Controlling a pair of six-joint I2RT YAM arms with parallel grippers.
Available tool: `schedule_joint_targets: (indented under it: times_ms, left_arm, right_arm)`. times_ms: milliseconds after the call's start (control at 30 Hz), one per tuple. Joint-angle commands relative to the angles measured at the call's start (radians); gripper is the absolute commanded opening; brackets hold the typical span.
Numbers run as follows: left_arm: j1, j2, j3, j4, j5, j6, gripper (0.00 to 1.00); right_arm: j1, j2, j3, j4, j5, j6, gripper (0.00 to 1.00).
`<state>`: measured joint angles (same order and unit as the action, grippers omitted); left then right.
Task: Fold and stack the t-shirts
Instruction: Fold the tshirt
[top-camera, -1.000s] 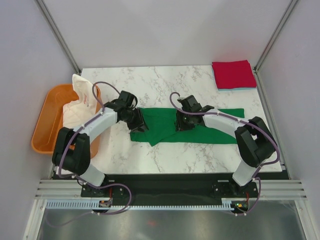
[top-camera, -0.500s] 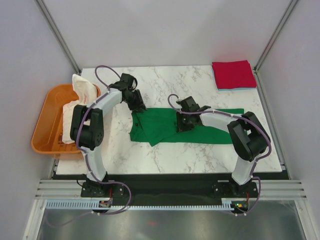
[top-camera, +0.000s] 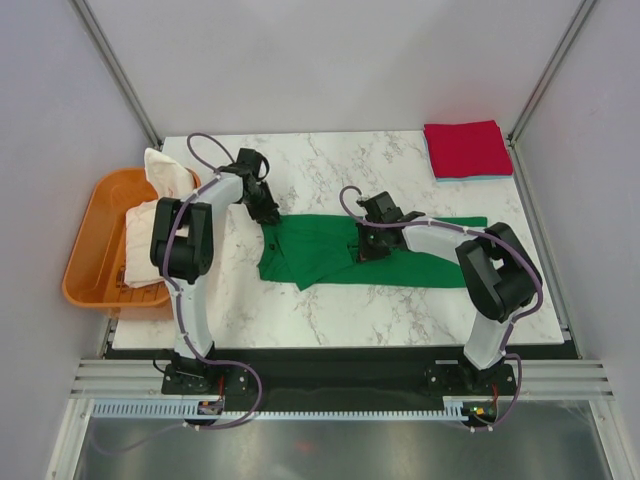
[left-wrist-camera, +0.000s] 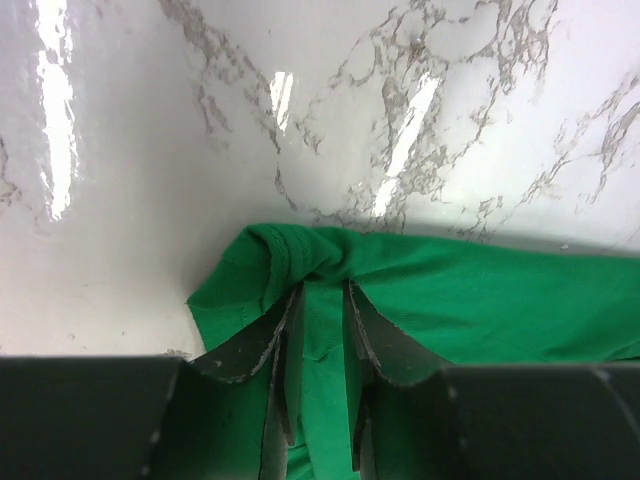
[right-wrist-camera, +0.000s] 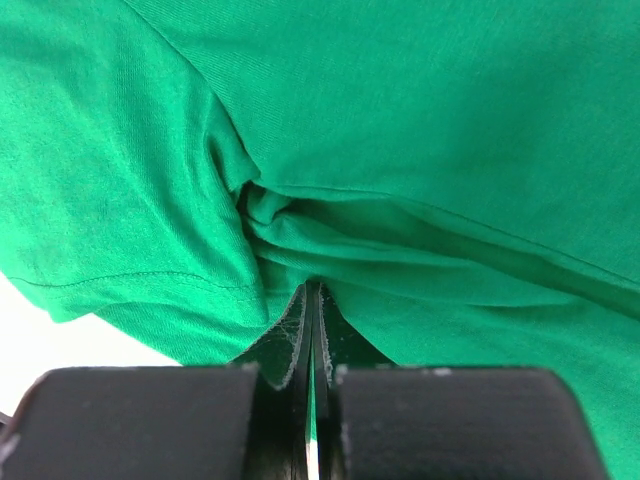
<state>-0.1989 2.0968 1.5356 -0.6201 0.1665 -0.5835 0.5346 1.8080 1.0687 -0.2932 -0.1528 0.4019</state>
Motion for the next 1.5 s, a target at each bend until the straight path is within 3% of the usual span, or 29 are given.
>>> schedule_joint_targets:
  times_ms: [0,167,367,633,933,1167,1367,1467]
  left_arm:
    - [0.010,0.014,0.046,0.005,-0.010,0.039,0.29]
    - [0.009,-0.044,0.050,0.005,0.034,0.045,0.34]
    - [0.010,-0.124,0.047,0.005,0.068,0.031,0.35]
    - [-0.033,-0.178,-0.038,0.006,0.044,0.005,0.35]
    - [-0.043,-0.047,-0.026,0.008,0.015,0.002,0.34]
    - [-0.040,0.044,0.027,0.008,-0.065,0.016,0.34]
    - [-0.040,0.150,0.162,0.008,-0.067,0.036,0.34]
    - [-0.040,0.227,0.254,0.006,-0.062,0.053,0.34]
  right_arm:
    - [-0.001,-0.029,-0.013,0.020,0.004,0.020,0.00]
    - [-0.004,-0.070,0.000,-0.020,0.045,0.025,0.01]
    - [-0.036,-0.105,0.043,-0.067,0.099,0.055,0.16]
    - [0.004,-0.073,0.131,-0.066,-0.020,0.045,0.20]
    - [0.016,0.040,0.149,0.060,-0.085,0.066,0.25]
    - [-0.010,0.088,0.088,0.074,0.047,0.054,0.25]
    - [-0.010,-0.061,0.062,0.068,0.044,0.066,0.30]
    - [-0.010,-0.162,0.065,0.048,0.071,0.077,0.40]
